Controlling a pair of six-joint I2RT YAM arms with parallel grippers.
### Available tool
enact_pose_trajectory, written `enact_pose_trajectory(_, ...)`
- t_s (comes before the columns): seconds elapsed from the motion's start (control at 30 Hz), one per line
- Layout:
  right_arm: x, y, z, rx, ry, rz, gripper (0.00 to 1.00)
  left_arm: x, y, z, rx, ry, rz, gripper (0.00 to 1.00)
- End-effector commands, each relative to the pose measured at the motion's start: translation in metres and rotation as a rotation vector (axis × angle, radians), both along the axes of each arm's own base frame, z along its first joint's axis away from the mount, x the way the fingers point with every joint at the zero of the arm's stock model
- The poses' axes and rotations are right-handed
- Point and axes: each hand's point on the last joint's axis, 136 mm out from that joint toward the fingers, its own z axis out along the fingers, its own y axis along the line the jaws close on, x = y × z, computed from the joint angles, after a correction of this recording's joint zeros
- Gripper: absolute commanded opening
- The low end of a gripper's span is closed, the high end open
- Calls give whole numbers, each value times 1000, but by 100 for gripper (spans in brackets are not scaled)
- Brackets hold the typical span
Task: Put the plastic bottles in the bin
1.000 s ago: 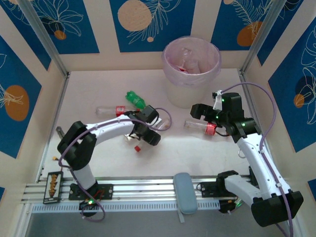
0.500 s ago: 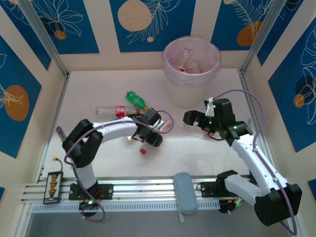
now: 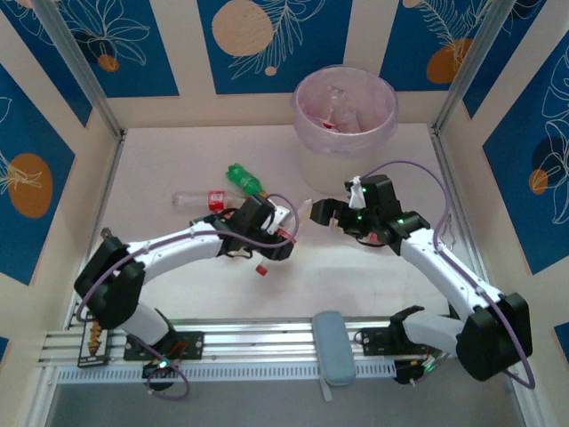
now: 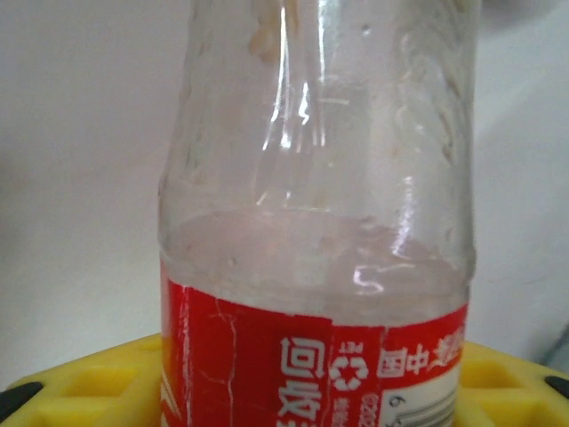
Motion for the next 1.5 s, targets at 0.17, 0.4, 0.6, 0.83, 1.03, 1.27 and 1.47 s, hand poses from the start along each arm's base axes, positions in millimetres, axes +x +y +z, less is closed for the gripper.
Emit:
enact_pose_trajectory(0.17, 28, 33, 3, 93, -35, 32, 100, -15, -16, 22, -186, 6, -53, 53)
enact_pose_trajectory(0.4, 36, 43, -8, 99, -41, 23, 91, -16, -20, 21, -198, 14, -65, 53)
enact_pose_trajectory(0.6, 39, 40, -12, 72, -57, 8, 67, -16, -24, 21, -207, 17, -80, 53)
enact_pose_trajectory(0.83, 39, 36, -7, 47, -78, -1, 56, -11, -24, 24, -209, 1, -66, 70)
enact_pose_trajectory(1.03, 41, 31, 6, 11, -135, 2, 52, -5, -26, 35, -221, -42, -54, 100)
enact_pose_trajectory(1.27, 49, 13, 74, -159, -345, 23, 52, -3, 7, 66, -199, -127, 34, 100)
enact_pose_trajectory(1.47, 57, -2, 175, -265, -653, 17, 52, 1, 63, 75, -170, -132, 239, 100)
